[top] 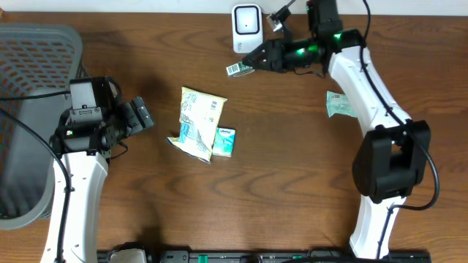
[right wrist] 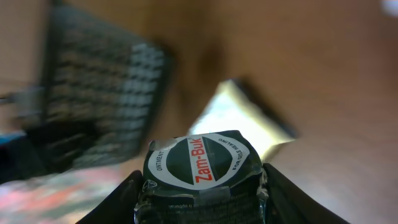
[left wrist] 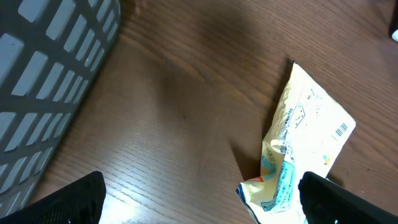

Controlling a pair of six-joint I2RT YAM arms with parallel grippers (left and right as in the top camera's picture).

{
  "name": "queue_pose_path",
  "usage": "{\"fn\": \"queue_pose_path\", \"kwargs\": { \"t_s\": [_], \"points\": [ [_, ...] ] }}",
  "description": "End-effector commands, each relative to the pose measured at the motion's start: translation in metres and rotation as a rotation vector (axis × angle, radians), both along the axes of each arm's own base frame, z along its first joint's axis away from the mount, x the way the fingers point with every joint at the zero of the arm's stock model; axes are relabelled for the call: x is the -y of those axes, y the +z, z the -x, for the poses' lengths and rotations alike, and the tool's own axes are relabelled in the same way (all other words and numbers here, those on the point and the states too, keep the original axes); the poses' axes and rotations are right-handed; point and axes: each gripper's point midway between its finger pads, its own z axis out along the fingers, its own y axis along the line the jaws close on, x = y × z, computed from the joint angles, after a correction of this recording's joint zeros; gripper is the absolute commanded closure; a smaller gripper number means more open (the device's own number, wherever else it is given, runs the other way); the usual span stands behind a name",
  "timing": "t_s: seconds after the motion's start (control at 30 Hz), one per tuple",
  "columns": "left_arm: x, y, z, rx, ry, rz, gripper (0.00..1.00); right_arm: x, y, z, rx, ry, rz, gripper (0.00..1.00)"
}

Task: Scan the item barcode
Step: 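Raise the Zam-Buk box barcode up to the white scanner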

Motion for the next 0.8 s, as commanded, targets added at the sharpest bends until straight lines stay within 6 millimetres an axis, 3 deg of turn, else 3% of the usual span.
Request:
{"fn": "queue_pose_path", "kwargs": {
  "t_s": [0.0, 0.13, 0.33, 0.5, 0.77],
  "points": [
    [-0.001, -0.001, 0.000, -0.004, 0.004, 0.003, 0.02, 0.015, -0.008, -0.036, 0.239, -0.154, 0.311, 0.53],
    [-0.001, -0.001, 0.000, -0.004, 0.004, 0.003, 0.03, 0.026, -0.010, -0.068, 0.474, -0.264, 0.584, 0.53],
    [-0.001, -0.001, 0.000, -0.004, 0.004, 0.003, 0.02, 0.023, 0.008, -0.102, 0.794, -0.332, 0.841, 0.53],
    [-0.001, -0.001, 0.000, -0.004, 0.004, 0.003, 0.02, 0.008, 0.007, -0.129, 1.021, -0.256, 0.931, 0.60],
    [-0.001, -0.001, 0.000, -0.004, 0.004, 0.003, 0.02, -0.004, -0.016, -0.161, 1.321, -0.078, 1.123, 0.57]
  ]
}}
